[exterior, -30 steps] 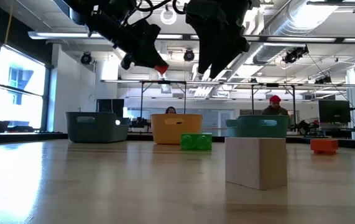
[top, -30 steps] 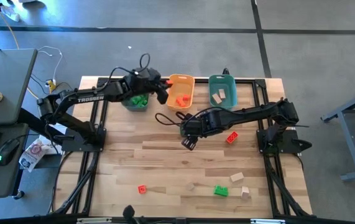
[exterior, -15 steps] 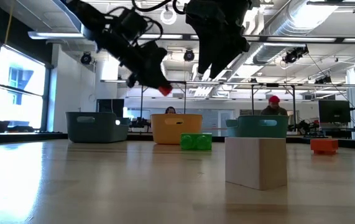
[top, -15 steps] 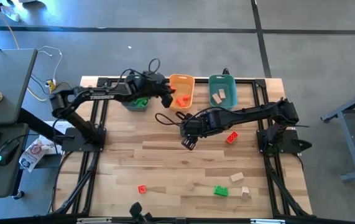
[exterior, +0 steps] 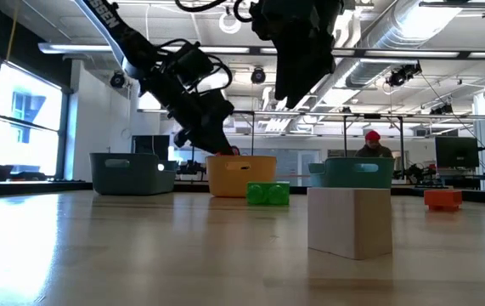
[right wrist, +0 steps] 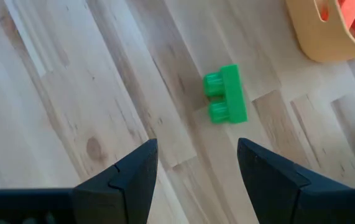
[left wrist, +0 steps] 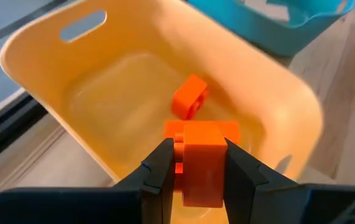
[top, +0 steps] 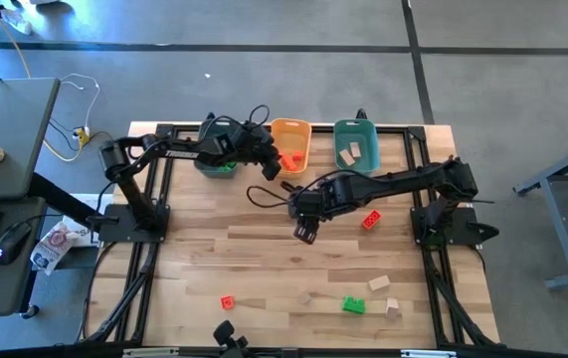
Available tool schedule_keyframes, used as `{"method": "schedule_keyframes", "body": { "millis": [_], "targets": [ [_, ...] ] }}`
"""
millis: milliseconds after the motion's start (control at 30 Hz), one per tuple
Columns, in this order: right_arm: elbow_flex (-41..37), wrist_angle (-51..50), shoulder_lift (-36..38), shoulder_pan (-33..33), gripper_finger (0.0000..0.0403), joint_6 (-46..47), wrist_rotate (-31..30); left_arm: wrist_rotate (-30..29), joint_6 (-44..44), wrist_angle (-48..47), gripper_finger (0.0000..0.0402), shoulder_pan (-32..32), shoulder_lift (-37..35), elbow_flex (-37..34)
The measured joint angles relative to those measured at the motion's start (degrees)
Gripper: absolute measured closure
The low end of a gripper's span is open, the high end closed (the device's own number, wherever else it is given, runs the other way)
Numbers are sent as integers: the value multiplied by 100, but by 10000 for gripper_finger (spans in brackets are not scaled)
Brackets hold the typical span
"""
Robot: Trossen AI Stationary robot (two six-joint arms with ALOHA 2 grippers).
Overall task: Sort & place blocks by color
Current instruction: Put the orange game piece into the yellow bin
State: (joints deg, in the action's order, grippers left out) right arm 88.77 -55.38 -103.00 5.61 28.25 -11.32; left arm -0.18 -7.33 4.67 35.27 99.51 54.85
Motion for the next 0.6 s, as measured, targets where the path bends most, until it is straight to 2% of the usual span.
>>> {"method": "schedule_keyframes", "body": {
  "millis": [200, 433, 600],
  "targets": [
    [0, 0, -5, -44, 194, -9, -48, 71, 2, 71, 317, 9, 147, 0],
    [-2, -33, -220, -49, 194, -288, 324, 125, -228, 248, 292, 4, 202, 0],
    [-2, -45, -446, -49, 194, -552, 142, 289, -251, 246, 263, 15, 196, 0]
  ]
}}
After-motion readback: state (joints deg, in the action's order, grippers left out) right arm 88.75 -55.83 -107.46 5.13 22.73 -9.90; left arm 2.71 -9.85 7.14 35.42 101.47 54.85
